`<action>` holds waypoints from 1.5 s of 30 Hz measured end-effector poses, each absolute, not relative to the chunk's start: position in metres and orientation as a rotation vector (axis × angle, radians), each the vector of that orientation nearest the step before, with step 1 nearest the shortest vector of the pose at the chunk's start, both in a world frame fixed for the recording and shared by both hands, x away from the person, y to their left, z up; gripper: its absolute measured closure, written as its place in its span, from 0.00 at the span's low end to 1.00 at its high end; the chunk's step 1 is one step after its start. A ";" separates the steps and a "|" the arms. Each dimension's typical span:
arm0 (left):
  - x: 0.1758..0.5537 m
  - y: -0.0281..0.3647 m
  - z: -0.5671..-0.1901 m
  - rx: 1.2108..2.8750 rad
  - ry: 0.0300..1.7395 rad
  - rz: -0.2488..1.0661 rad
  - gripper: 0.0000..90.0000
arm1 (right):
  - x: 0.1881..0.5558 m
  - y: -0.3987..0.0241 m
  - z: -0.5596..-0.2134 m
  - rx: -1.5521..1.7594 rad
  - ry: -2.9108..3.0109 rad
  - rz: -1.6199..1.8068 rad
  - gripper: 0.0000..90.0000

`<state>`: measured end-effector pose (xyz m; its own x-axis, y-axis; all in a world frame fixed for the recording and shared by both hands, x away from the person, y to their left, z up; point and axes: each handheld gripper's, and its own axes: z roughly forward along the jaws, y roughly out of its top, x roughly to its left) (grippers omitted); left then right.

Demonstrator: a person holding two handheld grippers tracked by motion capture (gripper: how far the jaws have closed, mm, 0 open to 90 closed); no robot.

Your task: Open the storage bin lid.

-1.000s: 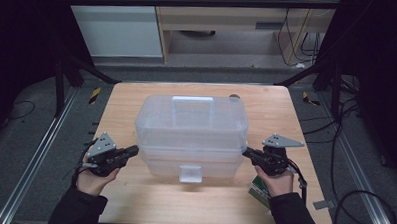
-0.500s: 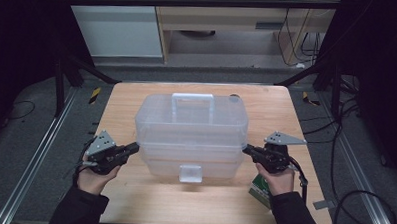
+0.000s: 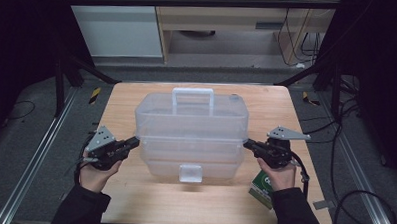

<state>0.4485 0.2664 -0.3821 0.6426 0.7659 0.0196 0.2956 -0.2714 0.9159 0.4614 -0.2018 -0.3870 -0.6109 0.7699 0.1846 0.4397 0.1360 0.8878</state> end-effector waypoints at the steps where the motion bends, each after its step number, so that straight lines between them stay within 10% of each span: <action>1: 0.449 0.266 -0.380 1.843 0.848 0.581 0.95 | 0.462 -0.202 -0.386 1.172 2.100 1.465 1.00; 25: 0.454 0.267 -0.373 1.820 0.876 0.635 0.93 | 0.469 -0.202 -0.378 1.144 2.088 1.479 1.00; 45: 0.469 0.250 -0.374 1.870 0.846 0.814 0.62 | 0.468 -0.200 -0.378 1.138 2.106 1.476 1.00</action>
